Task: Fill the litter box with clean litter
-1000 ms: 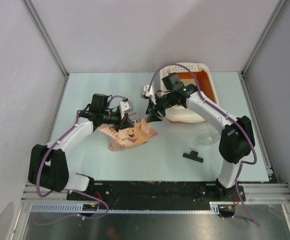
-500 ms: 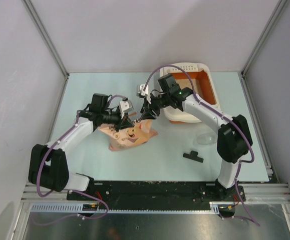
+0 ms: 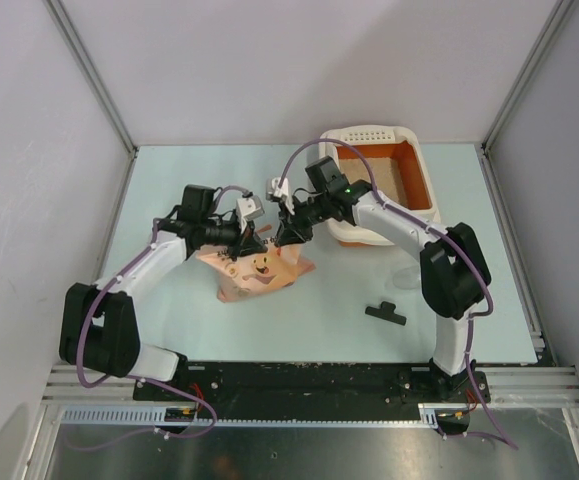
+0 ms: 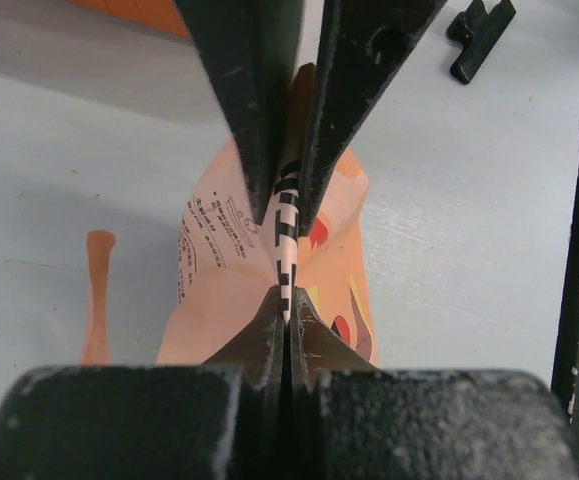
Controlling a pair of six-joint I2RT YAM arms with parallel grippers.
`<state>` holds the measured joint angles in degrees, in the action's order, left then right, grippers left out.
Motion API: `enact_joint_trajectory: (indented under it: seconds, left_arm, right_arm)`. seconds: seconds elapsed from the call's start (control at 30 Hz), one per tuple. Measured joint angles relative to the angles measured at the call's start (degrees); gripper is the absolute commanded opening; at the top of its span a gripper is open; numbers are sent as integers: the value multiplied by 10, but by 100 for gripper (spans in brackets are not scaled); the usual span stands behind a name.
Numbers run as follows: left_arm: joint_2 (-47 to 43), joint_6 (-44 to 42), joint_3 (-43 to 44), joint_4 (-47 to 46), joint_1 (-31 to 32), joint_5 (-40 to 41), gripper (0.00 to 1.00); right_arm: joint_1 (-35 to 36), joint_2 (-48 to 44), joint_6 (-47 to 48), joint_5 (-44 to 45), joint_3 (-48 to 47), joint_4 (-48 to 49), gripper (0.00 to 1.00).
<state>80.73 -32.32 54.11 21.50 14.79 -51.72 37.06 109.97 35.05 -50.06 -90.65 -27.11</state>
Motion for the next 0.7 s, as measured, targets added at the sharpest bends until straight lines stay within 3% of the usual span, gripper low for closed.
enact_joint_trajectory:
  seconds: [0.1, 0.2, 0.3, 0.4, 0.5, 0.53, 0.63, 0.7]
  left_arm:
    - [3, 5, 2, -1, -3, -1, 0]
    - [3, 5, 2, -2, -5, -3, 0]
    - [3, 7, 2, -2, -7, -5, 0]
    - [5, 9, 2, -9, -8, -9, 0]
    - [9, 9, 2, -9, -9, -17, 13]
    - [10, 10, 2, -10, -10, -21, 25]
    - [11, 17, 3, -13, -15, -36, 36]
    - [11, 23, 3, -15, -18, -45, 37]
  right_arm:
    - [-2, 1, -6, -5, -2, -2, 12]
    - [-5, 1, -5, -9, -4, -8, 18]
    - [-13, 1, 0, -15, -7, -17, 3]
    - [-23, 1, 1, -30, -9, -21, 0]
    - [-23, 1, 1, -35, -9, -25, 0]
    - [-23, 1, 1, -35, -9, -26, 0]
    - [-23, 3, 1, -33, -14, -35, 0]
    - [-23, 6, -2, -32, -20, -39, 0]
